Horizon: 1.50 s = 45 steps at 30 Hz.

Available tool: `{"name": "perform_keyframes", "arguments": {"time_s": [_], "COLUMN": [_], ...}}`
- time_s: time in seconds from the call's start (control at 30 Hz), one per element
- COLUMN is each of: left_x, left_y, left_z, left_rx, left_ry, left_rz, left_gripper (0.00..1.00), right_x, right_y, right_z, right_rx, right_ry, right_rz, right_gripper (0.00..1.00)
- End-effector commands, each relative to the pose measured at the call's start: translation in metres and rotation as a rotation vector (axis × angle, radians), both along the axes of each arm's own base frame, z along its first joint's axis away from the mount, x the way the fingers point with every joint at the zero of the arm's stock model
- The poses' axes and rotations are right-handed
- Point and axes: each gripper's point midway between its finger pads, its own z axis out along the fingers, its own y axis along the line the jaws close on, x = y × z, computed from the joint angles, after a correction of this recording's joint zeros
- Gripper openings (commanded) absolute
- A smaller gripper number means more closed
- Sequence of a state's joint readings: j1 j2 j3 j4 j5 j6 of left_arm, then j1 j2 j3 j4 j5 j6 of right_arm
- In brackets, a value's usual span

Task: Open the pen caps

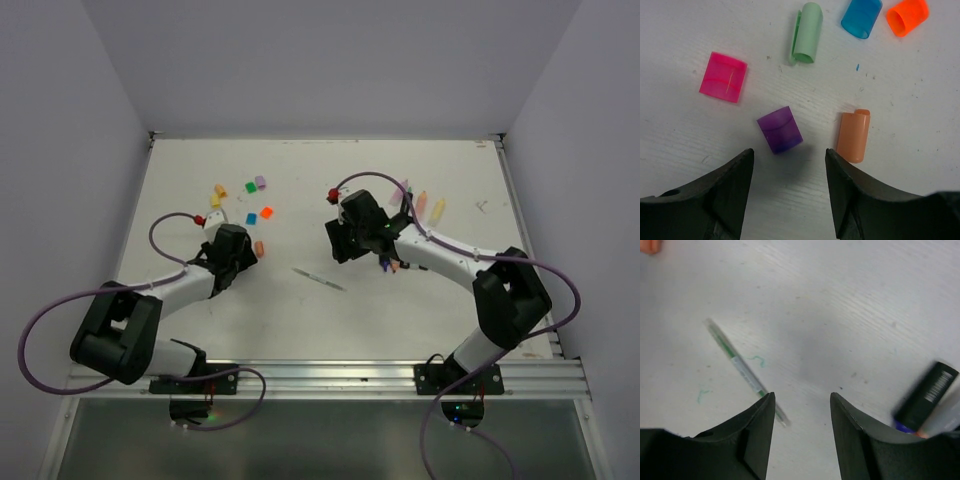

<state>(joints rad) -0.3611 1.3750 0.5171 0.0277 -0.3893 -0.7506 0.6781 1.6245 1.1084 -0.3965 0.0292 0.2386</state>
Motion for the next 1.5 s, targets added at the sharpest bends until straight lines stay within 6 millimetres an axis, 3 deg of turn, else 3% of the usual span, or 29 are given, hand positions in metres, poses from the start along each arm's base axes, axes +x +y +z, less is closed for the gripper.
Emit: {"name": "perform_keyframes", "arguments": {"time_s": [0.0, 0.2, 0.23, 0.43, 0.7, 0.87, 0.97, 1.07, 1.13, 1.23, 1.33, 1.4, 1.47], "left_x": [0.002, 0.005, 0.006, 0.007, 0.006, 0.006, 0.005, 0.004, 0.005, 0.004, 0.003, 0.001, 0.0], "left_y": [0.001, -0.013, -0.021, -0.023, -0.029, -0.036, -0.035, -0.033, -0.033, -0.039, -0.056, -0.08, -0.097], "left_z": [0.013, 0.033, 0.047, 0.071, 0.066, 0.074, 0.077, 0.084, 0.091, 0.103, 0.118, 0.13, 0.143], "left_rx": [-0.036, -0.108, -0.137, -0.152, -0.164, -0.198, -0.203, -0.202, -0.206, -0.22, -0.25, -0.303, -0.351], "left_ry": [-0.048, -0.092, -0.125, -0.21, -0.194, -0.236, -0.248, -0.265, -0.284, -0.327, -0.383, -0.433, -0.489], "left_rz": [0.036, -0.016, -0.057, -0.093, -0.119, -0.155, -0.154, -0.148, -0.15, -0.195, -0.307, -0.452, -0.545], "left_gripper": [0.62, 0.67, 0.69, 0.71, 0.71, 0.71, 0.71, 0.72, 0.71, 0.66, 0.64, 0.6, 0.46], "right_x": [-0.009, -0.025, -0.031, -0.042, -0.047, -0.04, -0.04, -0.038, -0.037, -0.031, -0.02, -0.011, -0.005], "right_y": [0.031, 0.042, 0.049, 0.059, 0.06, 0.056, 0.059, 0.06, 0.064, 0.068, 0.085, 0.086, 0.082], "right_z": [0.004, -0.034, -0.038, -0.04, -0.061, -0.072, -0.076, -0.082, -0.085, -0.07, -0.011, 0.028, 0.047], "right_rx": [0.092, 0.034, 0.038, 0.027, -0.061, -0.122, -0.139, -0.165, -0.163, -0.1, 0.08, 0.166, 0.229], "right_ry": [0.001, 0.083, 0.088, 0.067, 0.073, 0.058, 0.063, 0.069, 0.066, 0.015, -0.096, -0.162, -0.174], "right_rz": [0.178, 0.255, 0.276, 0.302, 0.269, 0.223, 0.224, 0.225, 0.23, 0.181, 0.137, 0.091, 0.033], "right_gripper": [0.5, 0.48, 0.47, 0.47, 0.44, 0.39, 0.28, 0.05, 0.0, 0.0, 0.0, 0.0, 0.0]}}
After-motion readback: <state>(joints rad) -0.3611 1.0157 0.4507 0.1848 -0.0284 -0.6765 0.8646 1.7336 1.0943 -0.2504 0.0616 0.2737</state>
